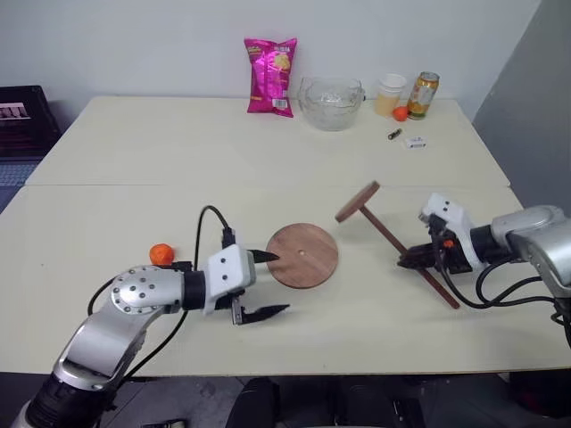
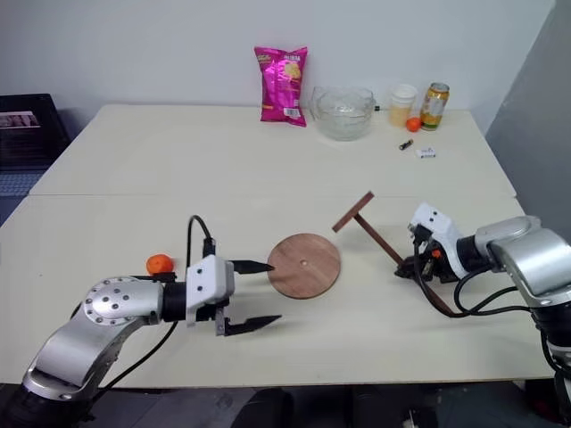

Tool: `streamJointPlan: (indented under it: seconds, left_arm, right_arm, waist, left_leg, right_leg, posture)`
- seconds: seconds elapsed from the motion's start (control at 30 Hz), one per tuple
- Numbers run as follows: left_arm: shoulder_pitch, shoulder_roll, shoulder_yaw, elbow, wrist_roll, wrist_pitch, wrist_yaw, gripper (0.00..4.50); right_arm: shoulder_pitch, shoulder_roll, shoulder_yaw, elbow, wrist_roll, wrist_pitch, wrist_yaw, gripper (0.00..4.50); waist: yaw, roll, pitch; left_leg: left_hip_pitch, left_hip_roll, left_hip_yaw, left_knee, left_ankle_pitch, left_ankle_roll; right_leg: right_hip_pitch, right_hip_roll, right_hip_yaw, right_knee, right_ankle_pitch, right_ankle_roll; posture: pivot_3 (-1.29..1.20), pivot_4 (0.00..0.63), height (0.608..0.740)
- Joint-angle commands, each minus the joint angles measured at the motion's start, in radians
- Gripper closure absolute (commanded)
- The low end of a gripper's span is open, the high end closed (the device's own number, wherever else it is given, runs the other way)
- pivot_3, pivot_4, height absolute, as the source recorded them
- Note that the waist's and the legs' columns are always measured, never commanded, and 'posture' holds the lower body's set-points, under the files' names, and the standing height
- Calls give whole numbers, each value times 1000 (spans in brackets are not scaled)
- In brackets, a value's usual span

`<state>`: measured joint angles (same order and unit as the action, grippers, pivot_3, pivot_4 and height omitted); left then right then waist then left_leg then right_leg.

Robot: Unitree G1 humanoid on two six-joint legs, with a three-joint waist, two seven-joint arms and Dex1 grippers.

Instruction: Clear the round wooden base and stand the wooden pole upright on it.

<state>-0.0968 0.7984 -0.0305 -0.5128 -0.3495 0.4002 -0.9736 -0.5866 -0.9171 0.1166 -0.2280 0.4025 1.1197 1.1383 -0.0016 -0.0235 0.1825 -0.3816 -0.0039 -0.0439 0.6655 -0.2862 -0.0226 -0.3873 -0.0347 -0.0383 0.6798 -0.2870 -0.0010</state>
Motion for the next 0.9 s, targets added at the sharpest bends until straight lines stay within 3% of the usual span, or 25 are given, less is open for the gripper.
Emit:
streamJointPlan:
  seconds: [0.03, 0.17, 0.3, 0.37, 0.63, 0.9]
  left_arm:
    - [47, 13, 142, -26, -85, 42, 17, 0]
    - [116, 22, 241, -51, -137, 84, 25, 0]
    - [211, 54, 339, -55, -139, 83, 12, 0]
    - [231, 60, 361, -57, -141, 80, 12, 0]
    - [161, 27, 337, -68, -194, 95, 56, 0]
    - [122, 60, 278, -30, -181, 68, -13, 0]
  right_arm:
    - [-4, 115, -158, -118, 100, -38, -96, 4266]
    - [23, 323, -210, -177, 131, -228, -204, 4266]
    - [42, 563, -164, -119, 65, -562, -289, 4266]
    - [40, 630, -138, -79, 33, -658, -317, 4266]
    - [113, 790, -15, 57, -68, -951, -367, 4266]
    - [174, 853, 56, 157, -112, -1086, -387, 4266]
  waist:
    - [0, 0, 0]
    - [0, 0, 0]
    - [-2, 0, 0]
    - [-3, 1, 0]
    - [2, 0, 0]
    - [-3, 0, 0]
  left_leg:
    - [0, -1, 0, 0, 0, 0]
    - [0, -1, 0, 0, 0, 0]
    - [1, 0, 0, -1, 0, 0]
    - [1, 0, 0, -1, 0, 0]
    - [1, -1, 0, 0, 0, 0]
    - [2, 0, 0, -1, 0, 0]
  right_leg:
    - [0, 0, 0, 0, 0, 0]
    - [0, -1, 0, 0, 0, 0]
    - [0, 0, 0, 0, 0, 0]
    - [-1, 0, 1, 1, 0, 0]
    - [0, -1, 1, 0, 0, 0]
    - [-1, 0, 1, 1, 0, 0]
  posture:
    - [0, 150, 740]
    - [0, 150, 740]
    - [0, 150, 740]
    - [0, 150, 740]
    - [0, 150, 740]
    - [0, 150, 740]
